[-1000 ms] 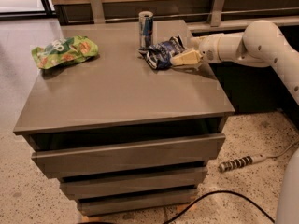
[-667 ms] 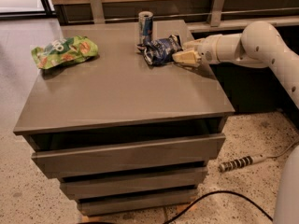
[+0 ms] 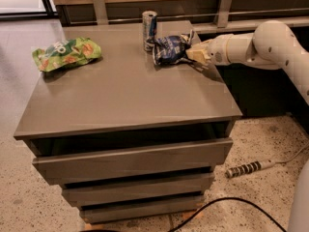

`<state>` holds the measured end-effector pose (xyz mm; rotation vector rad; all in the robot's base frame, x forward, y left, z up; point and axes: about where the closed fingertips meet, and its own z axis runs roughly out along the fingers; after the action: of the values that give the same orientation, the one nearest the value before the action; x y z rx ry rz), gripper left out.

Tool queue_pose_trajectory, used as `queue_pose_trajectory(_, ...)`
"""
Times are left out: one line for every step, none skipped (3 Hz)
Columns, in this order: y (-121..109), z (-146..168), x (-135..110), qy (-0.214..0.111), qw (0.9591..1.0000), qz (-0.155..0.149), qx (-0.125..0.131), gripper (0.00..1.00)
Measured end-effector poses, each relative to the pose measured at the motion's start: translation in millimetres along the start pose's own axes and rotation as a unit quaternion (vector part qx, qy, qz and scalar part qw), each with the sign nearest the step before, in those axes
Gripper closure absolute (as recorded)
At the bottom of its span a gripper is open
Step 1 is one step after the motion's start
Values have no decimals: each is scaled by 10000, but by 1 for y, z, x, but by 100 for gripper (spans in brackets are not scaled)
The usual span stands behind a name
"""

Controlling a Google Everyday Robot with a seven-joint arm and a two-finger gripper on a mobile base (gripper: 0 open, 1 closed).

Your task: Pick blue chip bag

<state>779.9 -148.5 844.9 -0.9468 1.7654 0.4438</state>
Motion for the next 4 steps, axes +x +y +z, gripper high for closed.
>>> queue_pose_trajectory(-4, -22, -7, 18, 9998, -26, 181, 100)
queue_pose_trajectory(-5, -51, -18, -14, 9995, -67, 321, 100)
queue_pose_trajectory(-1, -74, -34, -159, 9992, -138, 354, 100)
queue_pose_trajectory(6, -110, -62, -470, 9976, -284, 429, 100)
